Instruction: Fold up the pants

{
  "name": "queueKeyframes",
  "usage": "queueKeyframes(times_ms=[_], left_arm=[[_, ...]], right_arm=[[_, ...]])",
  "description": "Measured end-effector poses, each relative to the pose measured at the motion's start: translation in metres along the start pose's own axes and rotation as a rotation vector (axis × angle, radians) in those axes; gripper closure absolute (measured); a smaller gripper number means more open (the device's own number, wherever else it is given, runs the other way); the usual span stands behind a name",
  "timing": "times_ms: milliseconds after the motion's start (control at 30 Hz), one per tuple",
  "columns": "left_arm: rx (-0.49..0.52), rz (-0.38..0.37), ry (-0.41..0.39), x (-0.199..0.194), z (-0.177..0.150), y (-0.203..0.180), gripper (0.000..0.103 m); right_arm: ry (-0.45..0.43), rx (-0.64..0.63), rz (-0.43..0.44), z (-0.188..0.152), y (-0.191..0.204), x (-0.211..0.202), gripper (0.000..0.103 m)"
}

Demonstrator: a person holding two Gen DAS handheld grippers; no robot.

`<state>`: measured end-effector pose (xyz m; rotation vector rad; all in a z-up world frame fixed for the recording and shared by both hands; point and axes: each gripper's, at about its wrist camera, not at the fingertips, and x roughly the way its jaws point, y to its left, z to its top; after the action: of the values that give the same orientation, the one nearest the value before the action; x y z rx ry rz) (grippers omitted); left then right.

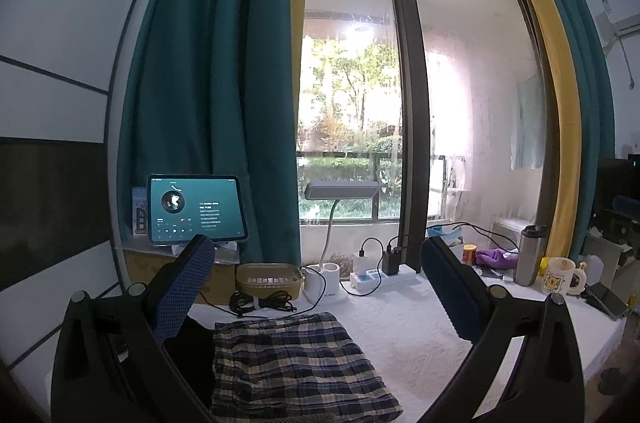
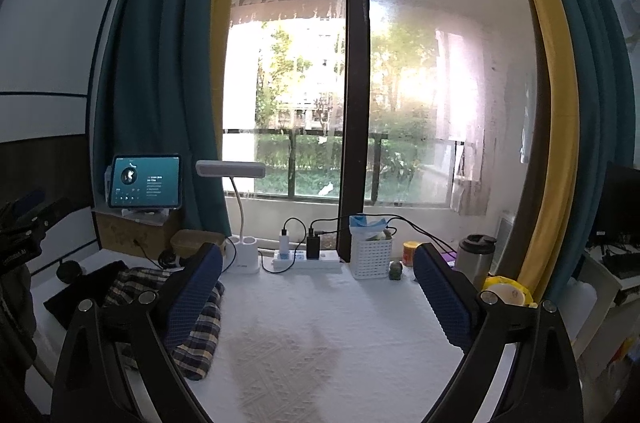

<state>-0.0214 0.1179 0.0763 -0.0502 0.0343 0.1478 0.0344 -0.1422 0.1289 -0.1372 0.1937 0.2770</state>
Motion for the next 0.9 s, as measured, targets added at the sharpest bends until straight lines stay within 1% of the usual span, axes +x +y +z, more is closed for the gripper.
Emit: queueKeyframes(times_ms=[900], left_arm=[[0.008, -0.016, 0.013, -0.0006, 0.0013, -0.0021, 0.001]], right_arm=[[0.034, 0.001, 0.013, -0.0024, 0.0, 0.008, 0.005]])
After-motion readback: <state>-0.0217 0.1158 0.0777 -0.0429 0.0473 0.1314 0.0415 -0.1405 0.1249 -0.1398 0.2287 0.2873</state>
